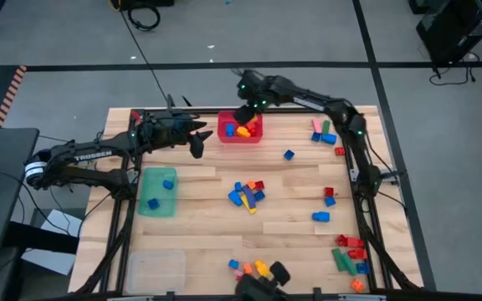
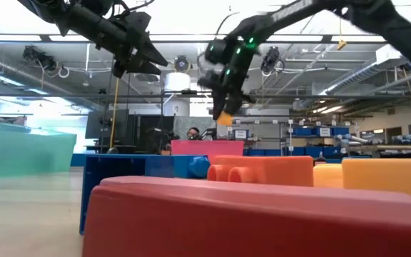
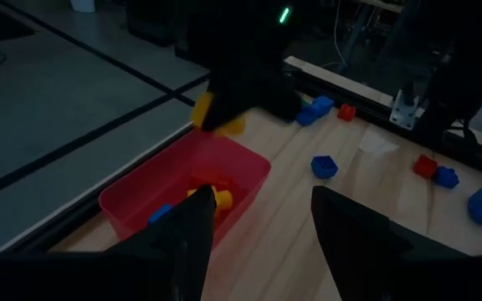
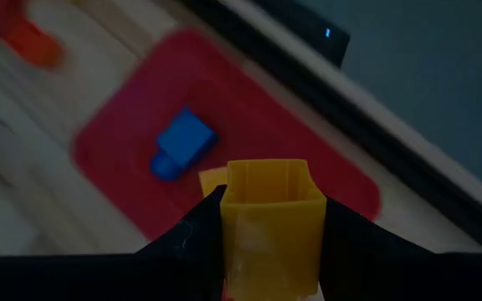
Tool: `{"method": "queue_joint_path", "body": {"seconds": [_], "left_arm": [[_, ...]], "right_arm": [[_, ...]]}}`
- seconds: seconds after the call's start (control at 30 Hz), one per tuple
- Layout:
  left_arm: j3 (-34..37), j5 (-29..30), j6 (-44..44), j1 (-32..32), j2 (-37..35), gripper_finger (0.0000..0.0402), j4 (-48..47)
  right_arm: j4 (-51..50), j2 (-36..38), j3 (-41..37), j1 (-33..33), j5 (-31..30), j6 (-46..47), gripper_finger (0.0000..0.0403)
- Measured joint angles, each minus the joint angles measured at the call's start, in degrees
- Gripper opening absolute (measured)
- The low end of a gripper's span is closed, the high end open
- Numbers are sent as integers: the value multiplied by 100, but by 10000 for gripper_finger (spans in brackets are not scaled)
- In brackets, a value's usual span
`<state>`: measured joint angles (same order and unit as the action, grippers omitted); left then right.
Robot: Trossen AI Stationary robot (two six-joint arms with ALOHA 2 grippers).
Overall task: Sort blocks by size
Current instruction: Put the yellow 1 studded building block into the red bin, then put the blue 4 studded building block into the teal bin
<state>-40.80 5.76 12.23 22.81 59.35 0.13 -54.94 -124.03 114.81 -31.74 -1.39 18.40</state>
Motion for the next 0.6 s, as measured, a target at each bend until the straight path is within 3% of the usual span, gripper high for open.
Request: {"method": "queue_joint_path", "body": {"seconds": [0.2, 0.4, 0.6], "left_arm": [[0, 0, 2, 0, 0, 209, -46], [0, 2, 2, 0, 8, 209, -53], [0, 4, 2, 3, 9, 209, -141]], "right_arm": [[-57, -456, 47, 28, 170, -19, 148], [-148, -483, 52, -12, 251, -18, 259], [-443, -178, 52, -123, 252, -47, 273]]}}
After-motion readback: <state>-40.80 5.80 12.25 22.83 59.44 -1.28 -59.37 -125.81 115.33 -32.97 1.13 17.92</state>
